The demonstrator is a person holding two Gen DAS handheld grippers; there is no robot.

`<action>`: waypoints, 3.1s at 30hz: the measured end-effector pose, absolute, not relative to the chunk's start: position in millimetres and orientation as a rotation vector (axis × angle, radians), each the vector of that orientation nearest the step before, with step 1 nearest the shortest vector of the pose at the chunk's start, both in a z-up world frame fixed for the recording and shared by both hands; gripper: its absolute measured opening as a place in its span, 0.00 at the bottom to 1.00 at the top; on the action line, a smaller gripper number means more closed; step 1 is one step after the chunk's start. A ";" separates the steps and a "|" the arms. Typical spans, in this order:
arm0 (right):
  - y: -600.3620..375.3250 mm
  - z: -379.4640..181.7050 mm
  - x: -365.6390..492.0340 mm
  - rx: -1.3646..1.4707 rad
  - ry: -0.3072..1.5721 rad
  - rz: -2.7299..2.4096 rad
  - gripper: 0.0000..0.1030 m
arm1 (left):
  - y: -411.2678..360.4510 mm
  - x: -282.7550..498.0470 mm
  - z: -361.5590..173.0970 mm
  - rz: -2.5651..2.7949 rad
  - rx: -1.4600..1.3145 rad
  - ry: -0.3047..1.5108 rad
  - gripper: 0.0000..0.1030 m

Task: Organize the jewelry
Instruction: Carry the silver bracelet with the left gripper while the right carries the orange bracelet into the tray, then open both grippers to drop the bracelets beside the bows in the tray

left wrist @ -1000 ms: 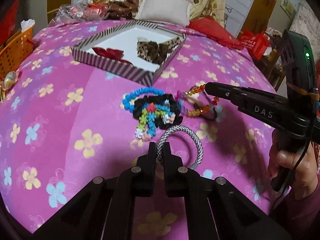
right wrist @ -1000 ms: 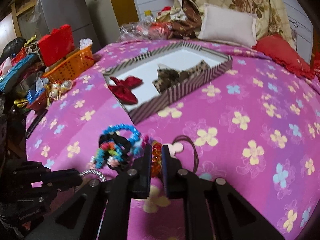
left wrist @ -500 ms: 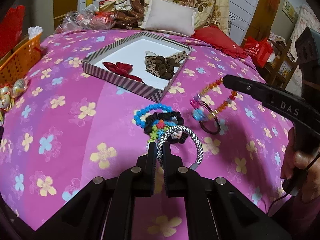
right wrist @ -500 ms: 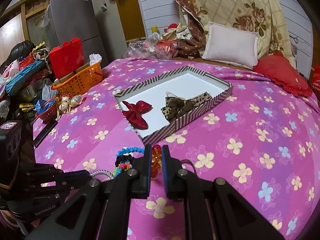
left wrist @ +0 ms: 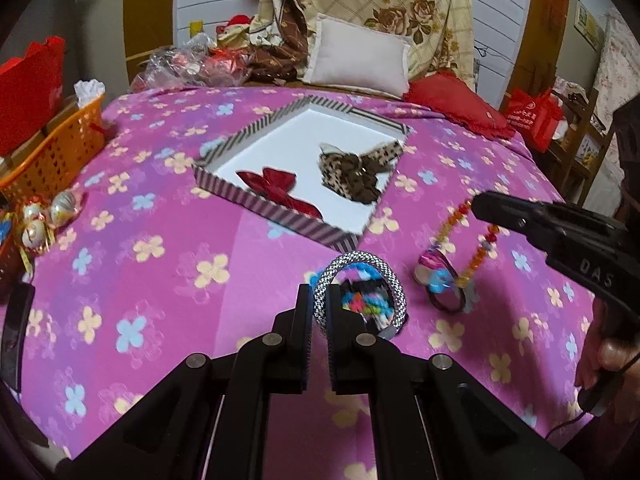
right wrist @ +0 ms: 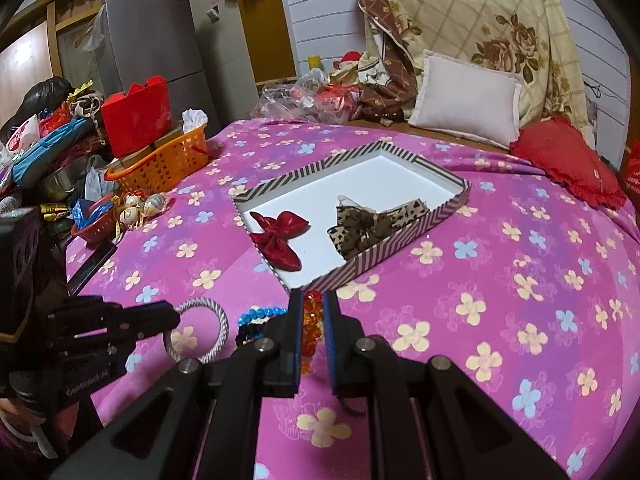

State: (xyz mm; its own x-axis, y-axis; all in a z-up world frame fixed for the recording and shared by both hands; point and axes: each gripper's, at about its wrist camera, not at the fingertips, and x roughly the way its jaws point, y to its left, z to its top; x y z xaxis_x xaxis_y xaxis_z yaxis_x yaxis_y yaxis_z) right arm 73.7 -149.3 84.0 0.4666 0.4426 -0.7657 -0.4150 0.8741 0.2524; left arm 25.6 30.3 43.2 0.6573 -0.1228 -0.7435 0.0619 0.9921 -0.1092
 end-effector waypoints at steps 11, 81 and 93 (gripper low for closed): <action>-137.7 90.3 97.6 0.030 0.937 0.537 0.09 | 43.4 56.6 49.0 -0.059 -0.066 0.837 0.00; -135.3 28.4 158.8 0.113 1.043 0.426 0.62 | 81.0 146.7 23.5 0.056 -0.155 0.888 0.24; -158.6 57.4 99.8 0.086 0.984 0.376 0.78 | 57.7 79.4 40.8 0.057 -0.108 0.828 0.24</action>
State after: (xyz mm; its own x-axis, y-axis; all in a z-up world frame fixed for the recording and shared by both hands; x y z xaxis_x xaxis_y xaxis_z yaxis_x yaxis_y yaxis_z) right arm 99.8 -158.6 57.4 0.4950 0.3481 -0.7962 -0.2710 0.9324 0.2391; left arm 79.4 57.7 40.8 0.6754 0.0082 -0.7374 -0.0921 0.9930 -0.0734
